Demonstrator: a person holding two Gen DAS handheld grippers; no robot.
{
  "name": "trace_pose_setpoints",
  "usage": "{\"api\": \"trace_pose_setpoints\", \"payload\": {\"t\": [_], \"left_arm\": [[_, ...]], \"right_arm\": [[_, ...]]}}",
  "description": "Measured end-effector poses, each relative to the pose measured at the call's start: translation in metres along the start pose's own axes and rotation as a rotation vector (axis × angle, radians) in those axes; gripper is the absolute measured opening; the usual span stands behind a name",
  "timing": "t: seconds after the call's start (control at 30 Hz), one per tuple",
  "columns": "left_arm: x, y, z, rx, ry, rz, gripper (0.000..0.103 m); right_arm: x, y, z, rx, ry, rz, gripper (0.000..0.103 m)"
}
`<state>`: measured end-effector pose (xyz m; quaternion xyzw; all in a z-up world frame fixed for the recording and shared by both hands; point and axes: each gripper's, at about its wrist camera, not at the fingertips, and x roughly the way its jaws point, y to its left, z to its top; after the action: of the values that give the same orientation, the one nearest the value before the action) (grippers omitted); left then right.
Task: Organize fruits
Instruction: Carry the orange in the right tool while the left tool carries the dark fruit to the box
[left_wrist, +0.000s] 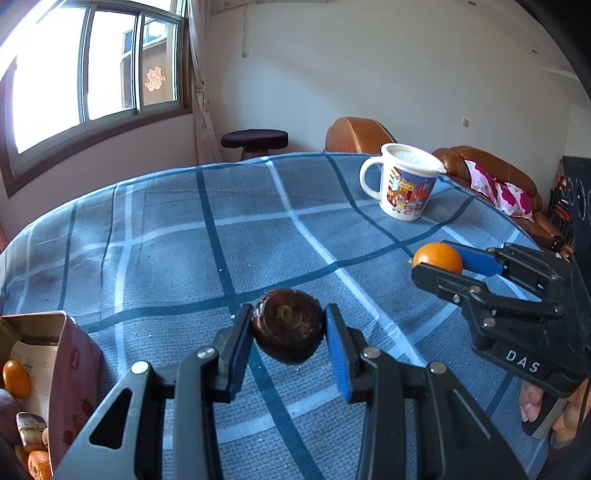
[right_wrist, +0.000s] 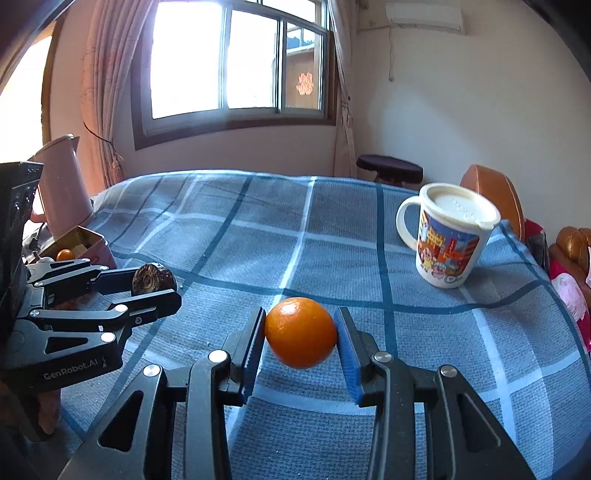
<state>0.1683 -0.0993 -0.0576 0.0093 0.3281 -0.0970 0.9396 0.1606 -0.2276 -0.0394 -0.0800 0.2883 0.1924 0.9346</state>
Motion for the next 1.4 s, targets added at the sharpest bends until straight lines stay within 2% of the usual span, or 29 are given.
{"api": "trace_pose_setpoints", "payload": {"t": [1.4], "left_arm": [[-0.046,-0.001,-0.013,0.014,-0.189,0.077,0.040]], "right_arm": [[-0.049,0.012,-0.008,-0.014,-0.245,-0.037,0.040]]}}
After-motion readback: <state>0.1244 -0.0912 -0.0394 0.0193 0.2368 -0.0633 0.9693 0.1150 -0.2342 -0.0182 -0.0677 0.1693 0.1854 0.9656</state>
